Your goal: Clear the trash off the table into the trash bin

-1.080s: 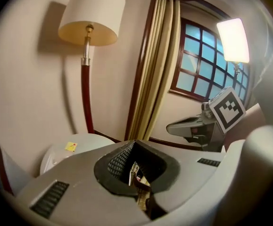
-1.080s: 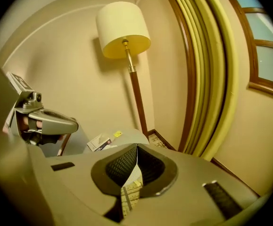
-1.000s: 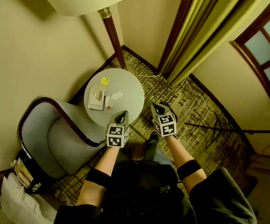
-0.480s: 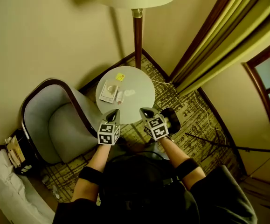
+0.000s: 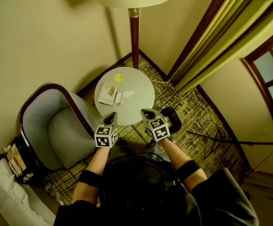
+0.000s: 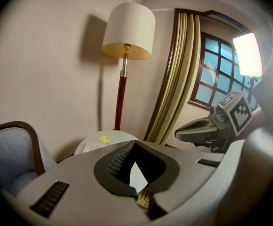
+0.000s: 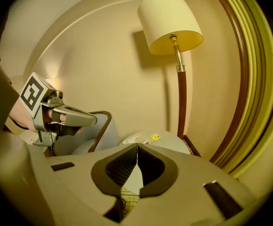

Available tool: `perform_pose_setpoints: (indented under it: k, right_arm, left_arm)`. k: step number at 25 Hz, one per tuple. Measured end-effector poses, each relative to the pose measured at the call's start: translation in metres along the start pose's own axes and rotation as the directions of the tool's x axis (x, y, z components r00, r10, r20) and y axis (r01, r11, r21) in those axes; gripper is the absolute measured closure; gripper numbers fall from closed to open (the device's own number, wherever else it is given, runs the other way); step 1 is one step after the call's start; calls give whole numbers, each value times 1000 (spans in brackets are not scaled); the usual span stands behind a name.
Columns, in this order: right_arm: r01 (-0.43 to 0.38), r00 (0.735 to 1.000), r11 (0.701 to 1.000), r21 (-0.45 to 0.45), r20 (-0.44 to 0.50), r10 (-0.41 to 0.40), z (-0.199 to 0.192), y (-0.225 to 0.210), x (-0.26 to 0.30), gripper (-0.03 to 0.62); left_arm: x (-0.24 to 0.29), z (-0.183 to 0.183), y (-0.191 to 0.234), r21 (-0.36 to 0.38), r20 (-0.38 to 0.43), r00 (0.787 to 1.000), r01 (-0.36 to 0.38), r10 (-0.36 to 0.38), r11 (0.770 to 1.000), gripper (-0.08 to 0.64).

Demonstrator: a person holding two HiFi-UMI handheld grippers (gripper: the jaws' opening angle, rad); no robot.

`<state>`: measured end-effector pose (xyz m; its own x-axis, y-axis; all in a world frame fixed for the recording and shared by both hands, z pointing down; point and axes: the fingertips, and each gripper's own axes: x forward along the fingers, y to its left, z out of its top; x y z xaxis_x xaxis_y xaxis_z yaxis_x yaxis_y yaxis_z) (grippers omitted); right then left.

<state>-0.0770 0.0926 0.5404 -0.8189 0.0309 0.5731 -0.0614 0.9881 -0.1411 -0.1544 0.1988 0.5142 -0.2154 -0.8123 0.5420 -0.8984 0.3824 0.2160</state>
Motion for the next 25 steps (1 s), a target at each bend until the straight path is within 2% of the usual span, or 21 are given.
perform_pose_setpoints:
  k: [8,13,18,25]
  right_arm:
    - [66,998,996,59,-15,-65,-8,-7,10,589]
    - [86,996,994,62,-33,-84,-13,-10,17,589]
    - [44,998,999,8,-52,-44,-13,-17,29,589]
    - [-67,993,995,-71,-104,60,-9,-37,44,589]
  left_arm:
    - [5,3,18,46,-2,1000,30,-30,998,560]
    - [6,10,23,75,-6,999,46,-46,996,560]
    - [10,10,28,39,2,1000,1,-1,999,560]
    - [31,-4,21,-41,-22,996,-87,86,995,560]
